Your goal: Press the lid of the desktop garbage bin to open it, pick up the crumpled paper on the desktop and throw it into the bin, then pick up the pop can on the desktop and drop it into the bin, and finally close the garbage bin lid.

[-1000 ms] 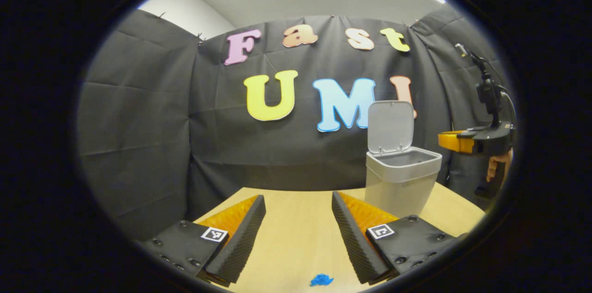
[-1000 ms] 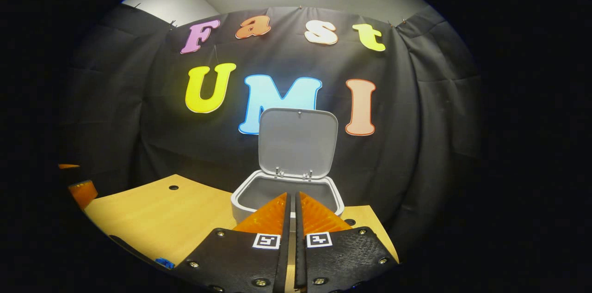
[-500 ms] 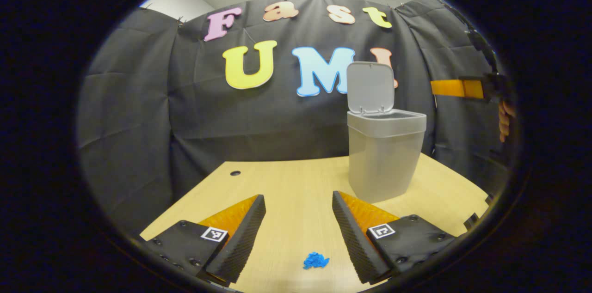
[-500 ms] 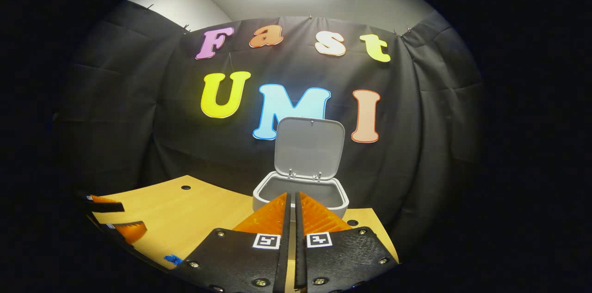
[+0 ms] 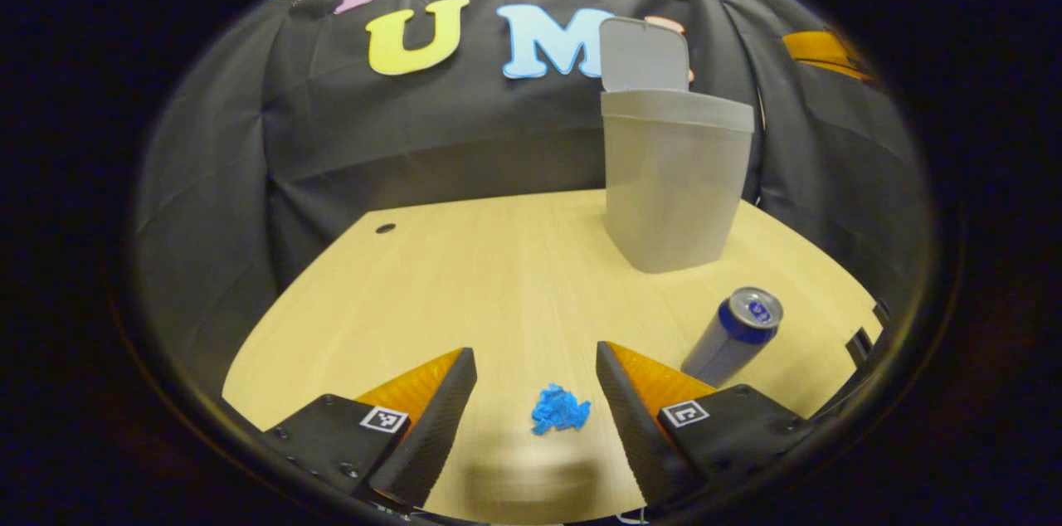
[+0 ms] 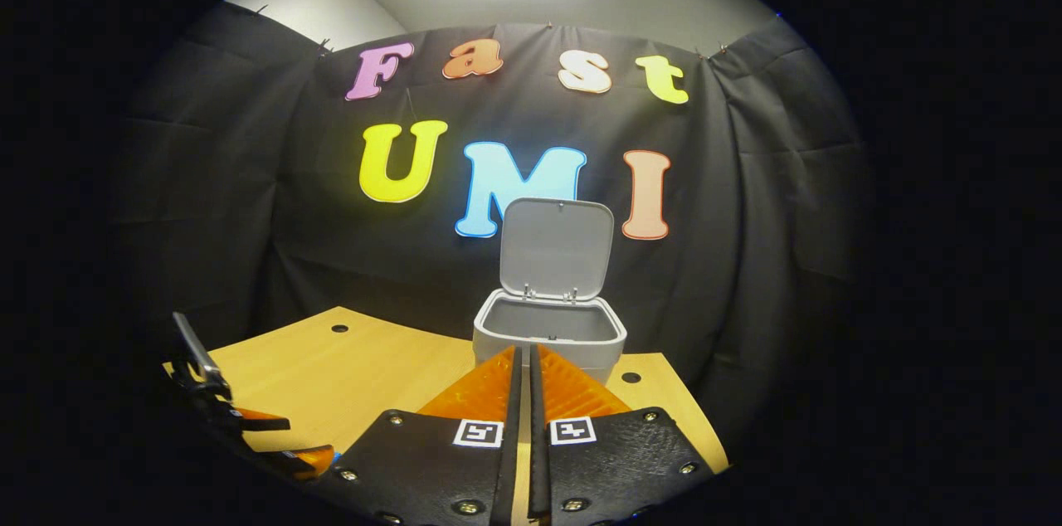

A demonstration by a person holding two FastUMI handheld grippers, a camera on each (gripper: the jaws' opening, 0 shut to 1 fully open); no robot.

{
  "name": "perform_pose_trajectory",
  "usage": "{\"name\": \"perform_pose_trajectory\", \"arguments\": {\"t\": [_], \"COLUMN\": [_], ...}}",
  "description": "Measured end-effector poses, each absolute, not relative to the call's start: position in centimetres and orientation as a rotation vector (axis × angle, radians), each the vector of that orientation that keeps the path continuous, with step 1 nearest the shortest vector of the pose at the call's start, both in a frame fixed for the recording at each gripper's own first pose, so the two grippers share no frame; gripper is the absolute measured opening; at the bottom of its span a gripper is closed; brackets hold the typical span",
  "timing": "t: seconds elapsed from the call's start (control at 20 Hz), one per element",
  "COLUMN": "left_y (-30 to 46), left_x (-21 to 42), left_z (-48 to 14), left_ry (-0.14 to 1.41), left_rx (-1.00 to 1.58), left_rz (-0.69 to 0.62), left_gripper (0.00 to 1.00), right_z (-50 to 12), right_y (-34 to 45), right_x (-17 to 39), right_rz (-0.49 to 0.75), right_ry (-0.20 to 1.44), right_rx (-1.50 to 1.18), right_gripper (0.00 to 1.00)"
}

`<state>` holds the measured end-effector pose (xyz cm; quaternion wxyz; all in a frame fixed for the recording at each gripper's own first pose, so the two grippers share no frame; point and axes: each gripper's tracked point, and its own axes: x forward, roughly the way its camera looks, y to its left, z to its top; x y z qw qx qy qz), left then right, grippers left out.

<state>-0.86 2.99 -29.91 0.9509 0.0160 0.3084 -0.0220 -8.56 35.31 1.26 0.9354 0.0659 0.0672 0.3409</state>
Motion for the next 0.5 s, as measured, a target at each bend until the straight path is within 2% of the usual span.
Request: {"name": "perform_pose_trajectory", "arguments": {"t": [0.2,0.25,0.3,0.4,0.5], "left_y": [3.0,2.9,2.8,2.4,2.2], "left_x": [-1.0,-1.0,-1.1,-1.2,-1.2], "left_z": [-35.2,-36.1,-36.7,-37.9,-38.8], "left_ry": [0.756,0.776,0.794,0.817,0.837], "left_rx": [0.006,0.003,0.000,-0.001,0.008], "left_rz": [-0.065,-0.066,-0.068,-0.075,-0.080], "left_gripper": [0.93,0.98,0.95,0.97,0.92], "right_z": [0.2,-0.1,-0.5,-1.0,-1.1], "right_y": [34.5,34.4,34.3,33.9,33.6], "right_x": [-9.6,-9.9,-10.2,-10.5,-10.6], "right_rz": [0.666,0.664,0.662,0.656,0.653], "right_ry": [0.179,0.193,0.209,0.228,0.233], "right_rx": [0.109,0.106,0.099,0.089,0.086], "right_gripper": [0.06,0.06,0.07,0.07,0.07]}}
